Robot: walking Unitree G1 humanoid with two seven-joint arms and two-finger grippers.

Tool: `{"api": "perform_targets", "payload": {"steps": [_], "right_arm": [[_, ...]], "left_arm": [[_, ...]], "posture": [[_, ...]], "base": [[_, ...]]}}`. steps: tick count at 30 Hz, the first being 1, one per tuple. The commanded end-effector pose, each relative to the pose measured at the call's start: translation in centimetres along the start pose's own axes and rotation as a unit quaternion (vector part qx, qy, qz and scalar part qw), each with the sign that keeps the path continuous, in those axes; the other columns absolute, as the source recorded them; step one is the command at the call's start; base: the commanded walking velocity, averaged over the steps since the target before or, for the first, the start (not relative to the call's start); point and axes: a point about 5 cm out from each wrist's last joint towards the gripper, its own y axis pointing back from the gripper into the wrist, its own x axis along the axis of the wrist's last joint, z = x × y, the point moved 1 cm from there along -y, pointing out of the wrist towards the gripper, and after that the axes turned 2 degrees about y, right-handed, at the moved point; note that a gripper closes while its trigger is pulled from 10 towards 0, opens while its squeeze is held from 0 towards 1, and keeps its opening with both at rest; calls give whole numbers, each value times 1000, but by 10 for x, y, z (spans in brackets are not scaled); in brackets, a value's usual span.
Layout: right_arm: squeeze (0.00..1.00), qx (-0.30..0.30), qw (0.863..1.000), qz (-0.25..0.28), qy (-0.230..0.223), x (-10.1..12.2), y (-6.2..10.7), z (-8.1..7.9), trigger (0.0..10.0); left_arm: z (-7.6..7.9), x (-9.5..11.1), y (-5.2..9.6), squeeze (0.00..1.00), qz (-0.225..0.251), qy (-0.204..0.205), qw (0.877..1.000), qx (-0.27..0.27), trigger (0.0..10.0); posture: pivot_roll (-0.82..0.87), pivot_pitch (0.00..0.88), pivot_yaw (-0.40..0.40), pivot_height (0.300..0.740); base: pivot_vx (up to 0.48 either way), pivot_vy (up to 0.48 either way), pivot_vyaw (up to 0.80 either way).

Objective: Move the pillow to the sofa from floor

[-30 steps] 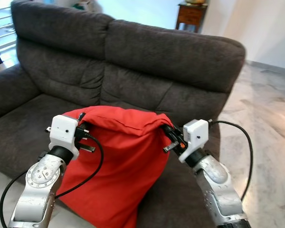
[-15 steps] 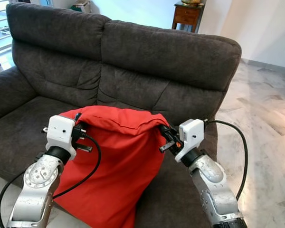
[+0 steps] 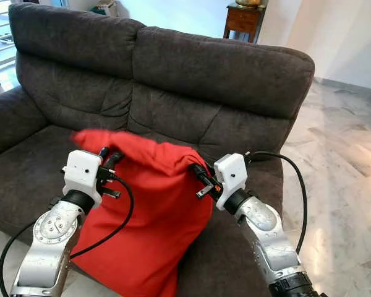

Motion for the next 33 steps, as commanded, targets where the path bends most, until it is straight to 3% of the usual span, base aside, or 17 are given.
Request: {"api": "perform_targets", "payload": {"steps": [1, 6, 7, 8, 10, 13, 16, 17, 21, 22, 23, 24, 27, 28, 29, 32, 33], "right_arm": [[1000, 15, 1000, 13, 11, 7, -4, -4, 10000], [965, 1, 1000, 22, 16, 10, -4, -1, 10000], [247, -12, 1000, 22, 18, 10, -4, 2, 10000], [0, -37, 999, 23, 22, 11, -3, 9, 10000], [0, -61, 998, 25, 24, 11, -2, 16, 10000], [0, -163, 987, 9, 5, 3, 11, 48, 10000], [0, -228, 973, -17, -21, -12, 27, 68, 10000], [0, -280, 958, -47, -42, -28, 44, 84, 10000], [0, -376, 915, -134, -59, -71, 97, 109, 10000], [0, -376, 915, -134, -59, -71, 97, 109, 10000], [0, -405, 894, -185, -44, -90, 123, 115, 10000], [0, -415, 885, -207, -38, -97, 135, 116, 10000], [0, -480, 829, -282, -57, -129, 193, 115, 10000], [0, -480, 829, -282, -57, -129, 193, 115, 10000], [0, -504, 800, -319, -59, -142, 221, 109, 10000], [0, -529, 768, -358, -52, -152, 254, 104, 10000], [0, -559, 732, -385, -58, -158, 285, 100, 10000]], "left_arm": [[2, 1, 0, 1000, 1, -13, 1000, -8, 10000], [3, 1, 0, 1000, 0, -14, 1000, -11, 10000], [4, 0, 0, 1000, -1, -14, 1000, -12, 10000], [6, 0, 0, 1000, -2, -13, 1000, -13, 10000], [7, -1, 1, 1000, -4, -13, 1000, -14, 10000], [8, -14, 4, 1000, -26, -1, 1000, -11, 10000], [7, -30, 12, 0, -53, 1, 999, -9, 10000], [5, -43, 20, 0, -77, 4, 997, -3, 10000], [0, -77, 41, 0, -141, 19, 990, 14, 10000], [0, -77, 41, 0, -141, 19, 990, 14, 10000], [-1, -90, 52, 0, -168, 19, 985, 18, 10000], [-1, -95, 56, 0, -178, 16, 984, 17, 10000], [3, -115, 74, 0, -217, 25, 976, 17, 10000], [3, -115, 74, 0, -217, 25, 976, 17, 10000], [5, -126, 85, 0, -238, 30, 971, 17, 10000], [7, -137, 101, 0, -263, 23, 964, 11, 10000], [6, -147, 116, 0, -287, 24, 957, 18, 10000]], "posture": [[156, 95, -50, 740], [158, 96, -50, 740], [157, 96, -49, 740], [157, 96, -49, 740], [157, 96, -49, 740], [155, 94, -49, 740], [151, 91, -47, 740], [153, 90, -45, 740], [149, 87, -43, 740], [149, 87, -43, 740], [140, 86, -42, 740], [140, 86, -42, 740], [142, 74, -38, 740], [142, 74, -38, 740], [140, 69, -35, 740], [141, 58, -27, 740], [140, 48, -22, 740]], "base": [[0, 0, 0], [0, 0, 0], [0, 0, 0], [0, 0, 0], [0, 0, 0], [0, 0, 0], [0, 0, 0], [0, 0, 0], [0, 0, 0], [0, 0, 0], [0, 0, 0], [0, 0, 0], [0, 0, 0], [0, 0, 0], [0, 0, 0], [0, 0, 0], [0, 0, 0]]}}
